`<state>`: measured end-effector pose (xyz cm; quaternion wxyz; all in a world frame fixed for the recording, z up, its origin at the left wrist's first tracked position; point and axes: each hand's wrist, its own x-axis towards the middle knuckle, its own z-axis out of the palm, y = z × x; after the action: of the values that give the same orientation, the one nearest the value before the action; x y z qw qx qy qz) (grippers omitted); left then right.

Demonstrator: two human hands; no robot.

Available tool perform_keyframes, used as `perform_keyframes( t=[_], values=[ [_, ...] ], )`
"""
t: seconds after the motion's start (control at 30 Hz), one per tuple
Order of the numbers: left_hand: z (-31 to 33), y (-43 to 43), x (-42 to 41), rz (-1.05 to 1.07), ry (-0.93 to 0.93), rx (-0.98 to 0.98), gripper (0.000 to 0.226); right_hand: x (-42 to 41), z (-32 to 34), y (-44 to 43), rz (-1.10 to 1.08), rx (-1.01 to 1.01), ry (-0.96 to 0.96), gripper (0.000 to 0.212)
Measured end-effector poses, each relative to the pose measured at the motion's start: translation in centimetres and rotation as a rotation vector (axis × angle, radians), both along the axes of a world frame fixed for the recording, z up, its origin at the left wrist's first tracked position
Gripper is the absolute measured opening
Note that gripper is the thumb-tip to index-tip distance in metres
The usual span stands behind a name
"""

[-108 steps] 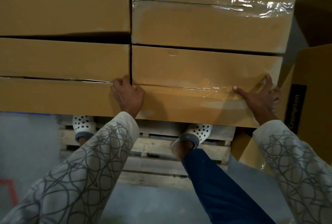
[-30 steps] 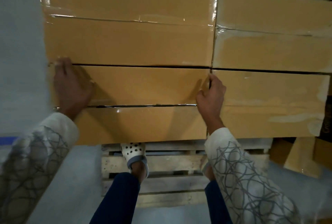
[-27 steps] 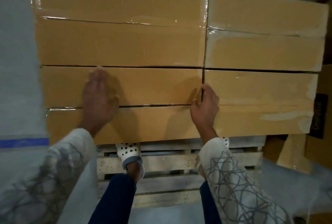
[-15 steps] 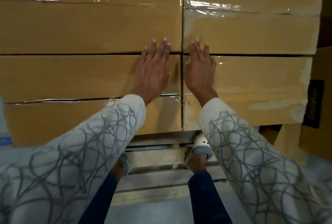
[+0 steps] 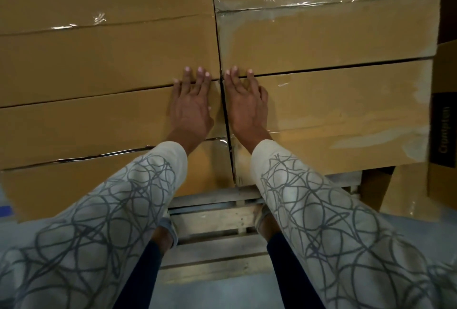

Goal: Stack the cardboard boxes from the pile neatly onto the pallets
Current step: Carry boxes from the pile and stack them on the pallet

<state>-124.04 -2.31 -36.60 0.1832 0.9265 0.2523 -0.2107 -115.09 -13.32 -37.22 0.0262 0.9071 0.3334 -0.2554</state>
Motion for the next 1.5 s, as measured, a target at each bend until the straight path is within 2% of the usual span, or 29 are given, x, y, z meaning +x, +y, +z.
perform_keyframes(
  t=[0.13,0.2,0.23,0.3,0.33,0.4,0.5,0.57,0.73,0.83,0.9,1.0,1.13,1.5],
  values=[
    [-0.1,-0.5,0.3,-0.02,0.042,0.027,0.088,0.8,0.1,-0.1,0.038,0.0,-0.01,0.054],
    [0.4,-1.0,0.8,-0.028,0.085,0.049,0.09,1.9,0.1,-0.4,0.046,0.115,0.029,0.053],
    [0.6,-1.5,1.1,-0.029,0.114,0.063,0.091,2.8,0.2,-0.8,-0.004,0.227,0.106,0.051],
    [1.0,-2.8,1.8,-0.01,0.143,0.08,0.091,4.9,0.6,-2.4,-0.253,0.478,0.3,0.048],
    [1.1,-3.6,2.2,0.013,0.123,0.078,0.089,6.0,0.8,-3.7,-0.369,0.555,0.313,0.046],
    [1.2,-5.7,2.8,0.042,0.016,0.071,0.084,8.3,1.6,-7.2,-0.515,0.599,0.185,0.043],
    [1.6,-10.1,3.9,-0.074,-0.123,0.024,0.085,11.7,2.5,-13.9,-0.719,0.525,0.046,0.044],
    [2.2,-13.2,4.8,-0.164,-0.099,-0.057,0.093,13.9,2.6,-18.8,-0.795,0.368,-0.053,0.05],
    [1.5,-18.7,4.8,-0.382,0.051,-0.131,0.105,16.1,3.0,-27.6,-1.004,-0.049,0.029,0.104],
    [1.1,-19.5,4.7,-0.4,0.237,-0.103,0.117,16.8,2.4,-30.7,-1.042,-0.153,0.08,0.134],
    [1.5,-19.8,4.7,-0.395,0.31,-0.103,0.12,17.1,2.0,-32.0,-1.062,-0.167,0.113,0.144],
    [2.0,-19.9,4.7,-0.344,0.349,-0.123,0.125,17.6,1.8,-33.0,-1.084,-0.175,0.121,0.149],
    [2.1,-20.1,4.4,-0.357,0.404,-0.087,0.129,17.2,1.8,-34.2,-1.017,-0.223,0.176,0.143],
    [2.4,-19.3,3.8,-0.372,0.373,-0.092,0.134,16.7,2.2,-34.8,-1.013,-0.19,0.191,0.136]
  ],
)
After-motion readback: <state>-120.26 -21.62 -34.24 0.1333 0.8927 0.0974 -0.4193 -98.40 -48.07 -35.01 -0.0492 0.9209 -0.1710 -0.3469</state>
